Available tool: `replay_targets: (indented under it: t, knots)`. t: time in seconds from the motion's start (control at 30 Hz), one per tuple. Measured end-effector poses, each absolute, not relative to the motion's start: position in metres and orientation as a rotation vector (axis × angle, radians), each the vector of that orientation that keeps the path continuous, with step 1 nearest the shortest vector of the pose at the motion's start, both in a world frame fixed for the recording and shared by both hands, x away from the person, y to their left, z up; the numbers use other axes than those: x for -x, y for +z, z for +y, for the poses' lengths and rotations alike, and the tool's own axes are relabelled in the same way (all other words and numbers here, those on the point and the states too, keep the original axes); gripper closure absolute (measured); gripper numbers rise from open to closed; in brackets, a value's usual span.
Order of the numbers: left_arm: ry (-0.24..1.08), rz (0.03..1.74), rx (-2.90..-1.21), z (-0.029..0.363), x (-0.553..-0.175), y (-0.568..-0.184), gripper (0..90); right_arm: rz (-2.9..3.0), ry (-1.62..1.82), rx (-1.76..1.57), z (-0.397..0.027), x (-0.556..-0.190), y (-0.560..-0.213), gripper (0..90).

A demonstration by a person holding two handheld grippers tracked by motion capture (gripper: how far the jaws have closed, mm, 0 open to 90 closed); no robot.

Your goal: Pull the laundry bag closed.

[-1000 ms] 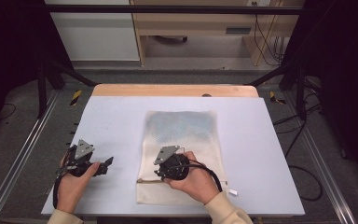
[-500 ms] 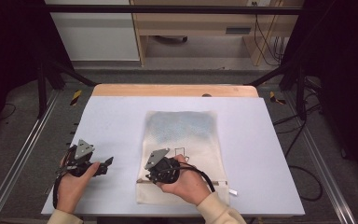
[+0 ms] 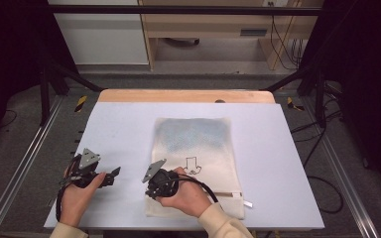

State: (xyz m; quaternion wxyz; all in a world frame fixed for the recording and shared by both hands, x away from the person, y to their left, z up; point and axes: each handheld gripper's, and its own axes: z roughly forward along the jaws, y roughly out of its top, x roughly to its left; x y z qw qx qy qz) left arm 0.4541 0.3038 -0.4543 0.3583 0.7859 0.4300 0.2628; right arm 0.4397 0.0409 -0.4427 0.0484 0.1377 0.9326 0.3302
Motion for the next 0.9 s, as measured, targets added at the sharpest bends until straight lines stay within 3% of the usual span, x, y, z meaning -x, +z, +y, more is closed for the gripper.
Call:
replay_targets:
  t: [0.27, 0.53, 0.9]
  knots:
    - [0.670, 1.112, -2.023, 0.304, -0.454, -0.455, 9.6, 2.881, 0.988, -0.424, 0.049, -0.445, -0.449, 71.3]
    - [0.658, 1.116, -2.018, 0.305, -0.452, -0.454, 10.6, 2.913, 0.950, -0.416, 0.051, -0.448, -0.452, 81.1]
    - [0.625, 1.100, -1.985, 0.301, -0.428, -0.443, 10.6, 2.907, 0.989, -0.374, 0.047, -0.449, -0.435, 81.8]
